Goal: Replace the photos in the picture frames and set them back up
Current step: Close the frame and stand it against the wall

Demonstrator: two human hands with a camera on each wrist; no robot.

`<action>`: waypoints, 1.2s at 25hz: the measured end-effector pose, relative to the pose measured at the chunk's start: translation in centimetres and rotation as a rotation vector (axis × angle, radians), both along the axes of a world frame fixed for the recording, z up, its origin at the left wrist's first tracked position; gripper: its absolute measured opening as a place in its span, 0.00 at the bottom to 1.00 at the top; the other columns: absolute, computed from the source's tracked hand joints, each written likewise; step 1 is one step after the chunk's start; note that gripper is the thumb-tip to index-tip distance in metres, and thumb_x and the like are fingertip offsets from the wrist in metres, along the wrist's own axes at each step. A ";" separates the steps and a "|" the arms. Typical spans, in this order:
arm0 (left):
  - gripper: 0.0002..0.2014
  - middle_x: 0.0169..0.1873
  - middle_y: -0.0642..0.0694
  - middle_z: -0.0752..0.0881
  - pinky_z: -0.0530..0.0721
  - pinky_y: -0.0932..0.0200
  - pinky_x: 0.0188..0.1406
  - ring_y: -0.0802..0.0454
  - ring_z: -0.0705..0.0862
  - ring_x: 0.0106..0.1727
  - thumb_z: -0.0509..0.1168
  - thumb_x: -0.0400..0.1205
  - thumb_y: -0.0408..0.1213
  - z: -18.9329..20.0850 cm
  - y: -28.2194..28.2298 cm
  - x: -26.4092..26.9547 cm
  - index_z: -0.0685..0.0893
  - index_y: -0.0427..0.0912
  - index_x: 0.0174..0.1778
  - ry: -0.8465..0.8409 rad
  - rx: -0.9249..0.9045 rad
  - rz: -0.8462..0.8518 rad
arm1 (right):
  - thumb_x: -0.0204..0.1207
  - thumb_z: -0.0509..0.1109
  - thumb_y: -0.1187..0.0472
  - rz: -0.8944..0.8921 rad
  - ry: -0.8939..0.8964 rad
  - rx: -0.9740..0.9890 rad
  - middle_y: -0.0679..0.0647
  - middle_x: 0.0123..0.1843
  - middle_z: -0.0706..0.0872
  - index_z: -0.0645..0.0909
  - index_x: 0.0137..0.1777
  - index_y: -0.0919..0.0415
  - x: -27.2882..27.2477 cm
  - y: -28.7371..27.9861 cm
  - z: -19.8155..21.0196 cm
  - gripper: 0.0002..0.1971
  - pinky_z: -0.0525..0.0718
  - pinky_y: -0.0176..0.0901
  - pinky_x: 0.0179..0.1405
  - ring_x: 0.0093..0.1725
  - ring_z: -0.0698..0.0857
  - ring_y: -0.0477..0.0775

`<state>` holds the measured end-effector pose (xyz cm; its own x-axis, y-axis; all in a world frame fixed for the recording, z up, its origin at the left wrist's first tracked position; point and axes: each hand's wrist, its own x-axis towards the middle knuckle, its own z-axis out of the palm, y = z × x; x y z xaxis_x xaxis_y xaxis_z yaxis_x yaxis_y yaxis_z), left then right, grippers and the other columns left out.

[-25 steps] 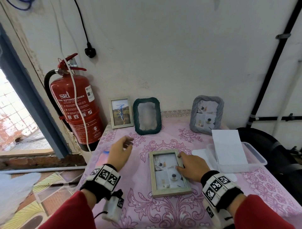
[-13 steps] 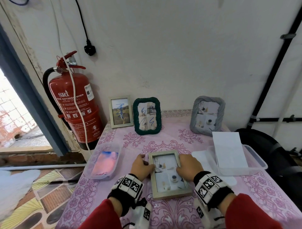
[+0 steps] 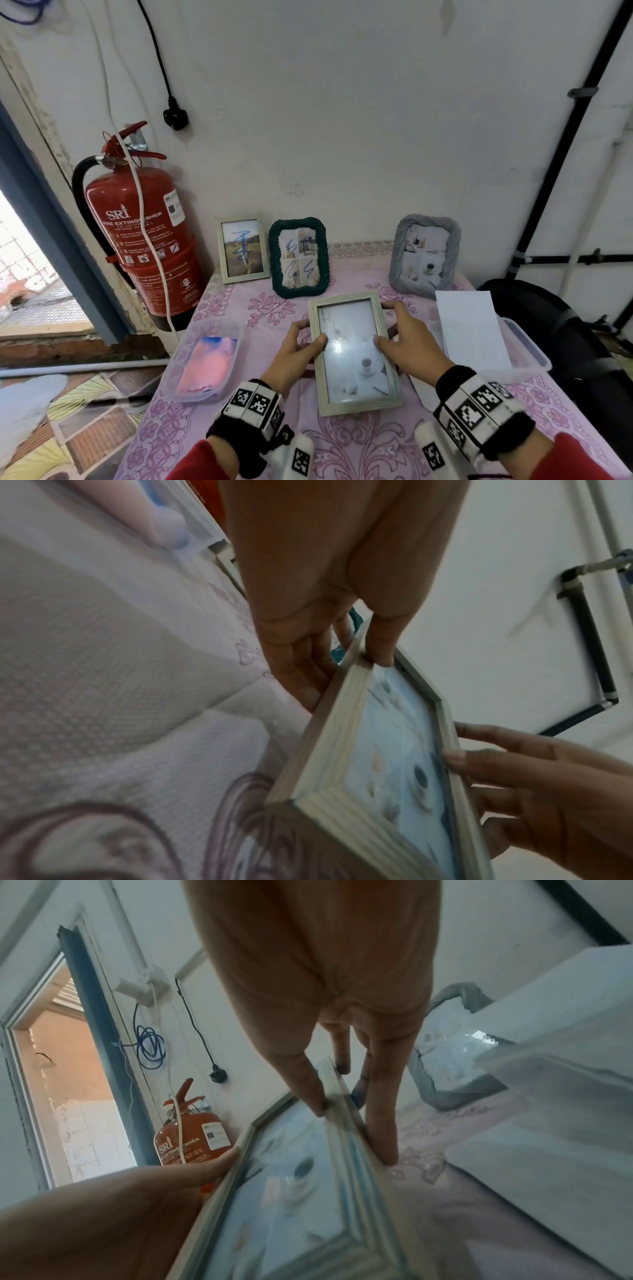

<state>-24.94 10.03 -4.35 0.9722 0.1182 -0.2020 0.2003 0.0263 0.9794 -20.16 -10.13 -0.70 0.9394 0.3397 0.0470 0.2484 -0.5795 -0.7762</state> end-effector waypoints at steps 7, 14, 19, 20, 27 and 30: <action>0.16 0.40 0.44 0.88 0.85 0.63 0.32 0.56 0.87 0.34 0.61 0.84 0.37 3.0 -0.7 1.6 0.70 0.49 0.67 -0.094 -0.105 0.009 | 0.76 0.68 0.64 -0.019 0.002 0.232 0.50 0.30 0.79 0.64 0.68 0.47 0.7 -0.4 1.7 0.24 0.83 0.49 0.37 0.31 0.81 0.50; 0.14 0.44 0.45 0.89 0.80 0.48 0.50 0.44 0.84 0.46 0.59 0.85 0.34 5.1 -1.3 3.0 0.70 0.46 0.66 -0.163 -0.242 0.013 | 0.77 0.69 0.64 -0.013 0.213 0.595 0.57 0.46 0.87 0.68 0.66 0.44 2.4 -1.1 2.9 0.23 0.84 0.42 0.38 0.40 0.87 0.51; 0.14 0.49 0.45 0.90 0.83 0.41 0.56 0.45 0.87 0.49 0.59 0.84 0.32 6.8 -1.6 4.8 0.74 0.52 0.62 -0.241 -0.291 0.002 | 0.79 0.67 0.54 -0.018 0.308 0.725 0.54 0.55 0.89 0.72 0.64 0.47 4.6 -1.2 4.3 0.15 0.89 0.50 0.48 0.49 0.90 0.53; 0.13 0.51 0.44 0.89 0.85 0.43 0.54 0.46 0.87 0.49 0.59 0.84 0.32 7.2 -1.5 5.4 0.75 0.52 0.61 -0.256 -0.291 -0.007 | 0.79 0.67 0.54 -0.011 0.327 0.753 0.54 0.52 0.90 0.73 0.63 0.47 5.1 -1.2 4.7 0.14 0.89 0.50 0.46 0.46 0.90 0.52; 0.19 0.60 0.45 0.83 0.86 0.60 0.47 0.54 0.85 0.55 0.59 0.84 0.33 11.9 -0.3 12.4 0.71 0.47 0.72 -0.382 0.035 0.009 | 0.81 0.64 0.61 -0.009 0.160 0.878 0.51 0.40 0.91 0.72 0.59 0.48 10.8 0.0 8.9 0.10 0.86 0.39 0.28 0.37 0.90 0.47; 0.25 0.67 0.50 0.78 0.80 0.52 0.59 0.51 0.80 0.62 0.60 0.84 0.34 15.4 1.5 16.4 0.65 0.51 0.78 -0.460 0.184 0.015 | 0.82 0.63 0.63 -0.010 0.077 0.864 0.53 0.36 0.91 0.69 0.60 0.52 13.9 1.2 10.2 0.11 0.86 0.39 0.25 0.32 0.90 0.47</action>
<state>-8.50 11.51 11.02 0.9535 0.1267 0.2735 -0.2531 -0.1561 0.9547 -6.22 -8.97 9.48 0.9532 0.2060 0.2211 0.1753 0.2191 -0.9598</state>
